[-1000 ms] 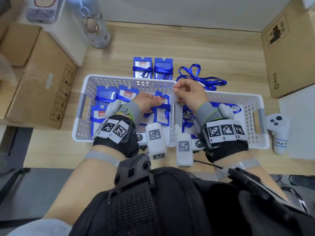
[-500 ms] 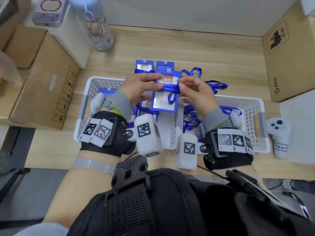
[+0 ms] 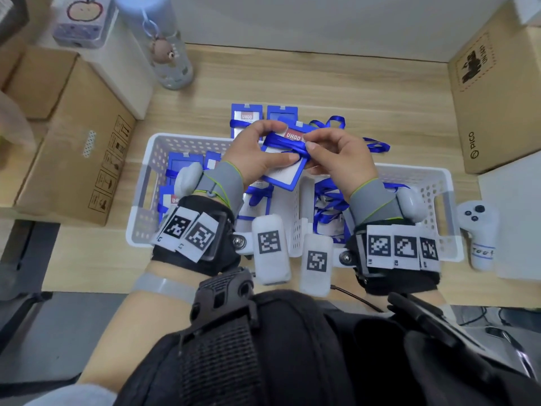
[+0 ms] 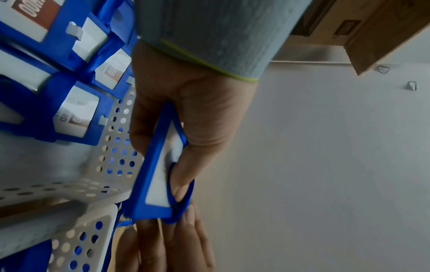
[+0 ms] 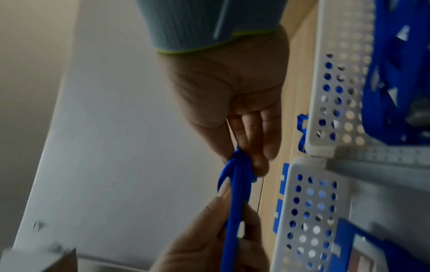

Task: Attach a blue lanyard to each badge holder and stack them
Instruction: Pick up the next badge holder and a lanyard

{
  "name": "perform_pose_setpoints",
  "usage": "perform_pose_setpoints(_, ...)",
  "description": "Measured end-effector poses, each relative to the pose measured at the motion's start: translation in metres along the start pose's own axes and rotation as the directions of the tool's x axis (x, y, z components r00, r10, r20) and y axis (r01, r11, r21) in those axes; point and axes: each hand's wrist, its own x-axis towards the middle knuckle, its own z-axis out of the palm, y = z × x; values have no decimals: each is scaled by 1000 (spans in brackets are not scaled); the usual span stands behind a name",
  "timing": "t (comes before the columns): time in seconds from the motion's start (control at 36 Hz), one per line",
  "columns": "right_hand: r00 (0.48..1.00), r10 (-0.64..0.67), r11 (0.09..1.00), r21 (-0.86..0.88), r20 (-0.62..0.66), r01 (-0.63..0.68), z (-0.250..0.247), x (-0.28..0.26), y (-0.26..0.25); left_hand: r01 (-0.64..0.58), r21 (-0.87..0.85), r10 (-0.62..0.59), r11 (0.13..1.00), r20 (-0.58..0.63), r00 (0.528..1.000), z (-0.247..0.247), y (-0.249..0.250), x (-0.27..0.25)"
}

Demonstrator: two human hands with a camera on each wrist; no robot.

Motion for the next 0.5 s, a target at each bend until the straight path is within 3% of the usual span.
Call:
perform_pose_setpoints(0.08,1000,-29,985,-168,-5,28,-2,1,2,-83,84,88,993,-55,995,0,-3,4)
perform_pose_setpoints(0.31,999,-54,979,-198,6,54,-12,0,2,-277,186,276,943,31,961,0,-2,5)
perform_pose_setpoints(0.42,998,-65,980,-187,13,66,-12,0,0,-244,235,253,941,-6,967,0,-2,6)
perform_pose_setpoints(0.5,997,-72,995,-74,24,73,-10,0,-3,-161,216,178,963,-61,982,1,-1,7)
